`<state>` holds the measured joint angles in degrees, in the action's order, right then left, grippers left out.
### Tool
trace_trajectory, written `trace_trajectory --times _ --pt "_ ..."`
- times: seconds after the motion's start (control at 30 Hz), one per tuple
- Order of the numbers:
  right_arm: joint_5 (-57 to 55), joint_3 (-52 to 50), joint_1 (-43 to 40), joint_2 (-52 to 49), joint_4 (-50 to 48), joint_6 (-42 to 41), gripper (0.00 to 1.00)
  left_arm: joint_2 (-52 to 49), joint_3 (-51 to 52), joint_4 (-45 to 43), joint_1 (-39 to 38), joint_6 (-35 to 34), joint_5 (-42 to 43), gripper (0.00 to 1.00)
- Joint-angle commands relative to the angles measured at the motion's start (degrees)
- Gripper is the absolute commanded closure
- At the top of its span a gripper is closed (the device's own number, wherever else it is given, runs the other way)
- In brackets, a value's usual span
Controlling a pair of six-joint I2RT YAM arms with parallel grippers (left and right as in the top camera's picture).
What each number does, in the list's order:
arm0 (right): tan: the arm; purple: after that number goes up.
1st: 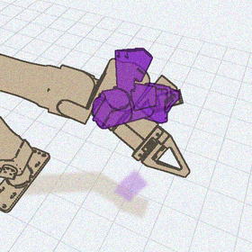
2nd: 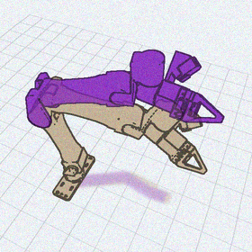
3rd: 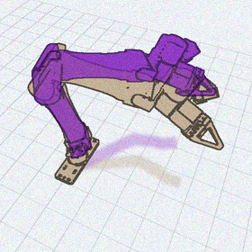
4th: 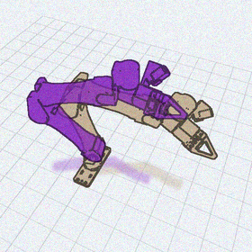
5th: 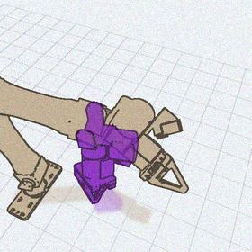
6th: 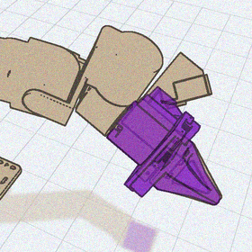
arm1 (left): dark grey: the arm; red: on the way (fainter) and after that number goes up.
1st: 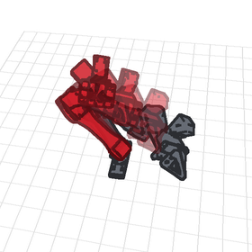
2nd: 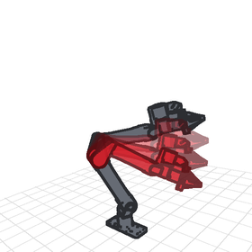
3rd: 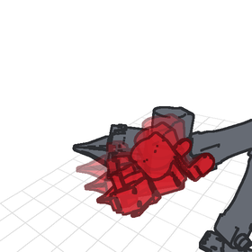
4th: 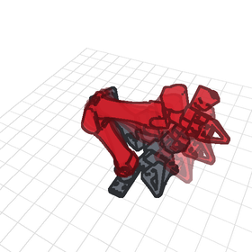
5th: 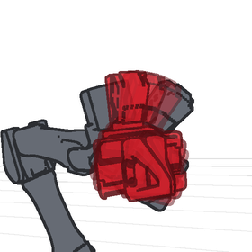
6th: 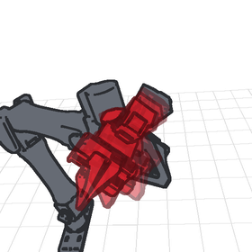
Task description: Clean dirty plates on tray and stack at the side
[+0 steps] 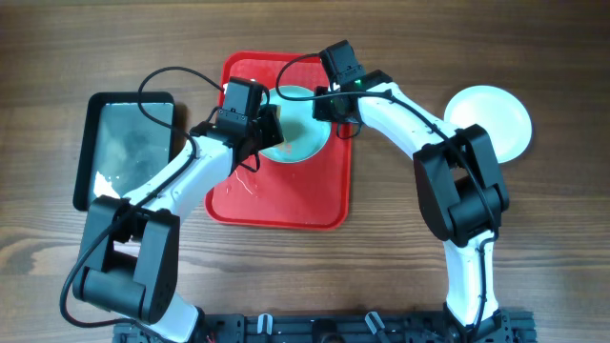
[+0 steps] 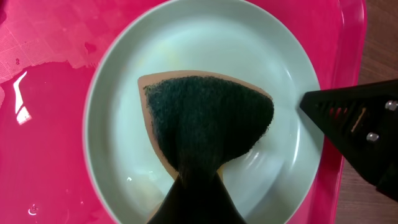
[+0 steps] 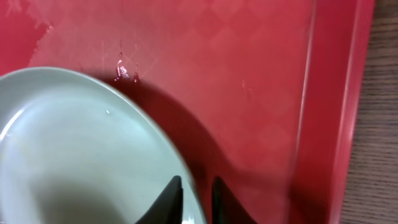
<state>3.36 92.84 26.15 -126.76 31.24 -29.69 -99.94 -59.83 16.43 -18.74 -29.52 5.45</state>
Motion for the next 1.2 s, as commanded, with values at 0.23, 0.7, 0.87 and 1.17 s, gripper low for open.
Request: trace_trajectory --times 0.23,0.7,0.87,1.17 --pt "-0.8 0.3 0.3 -1.3 3.0 -10.3 0.96 -0.4 0.0 -0.4 0.1 -1.2 -1.3 0.96" --pt "3.2 0.3 1.4 -1.3 6.3 -17.0 0.96 -2.2 0.0 -8.0 0.2 -4.4 -4.0 0.96" --pt "3.8 0.3 1.6 -1.3 6.3 -17.0 0.95 -5.3 -0.1 -11.0 0.1 -4.5 -3.1 0.96" --pt "4.0 0.3 1.6 -1.3 6.3 -17.0 0.96 -9.2 -0.1 -13.9 0.1 -7.0 -3.3 0.96"
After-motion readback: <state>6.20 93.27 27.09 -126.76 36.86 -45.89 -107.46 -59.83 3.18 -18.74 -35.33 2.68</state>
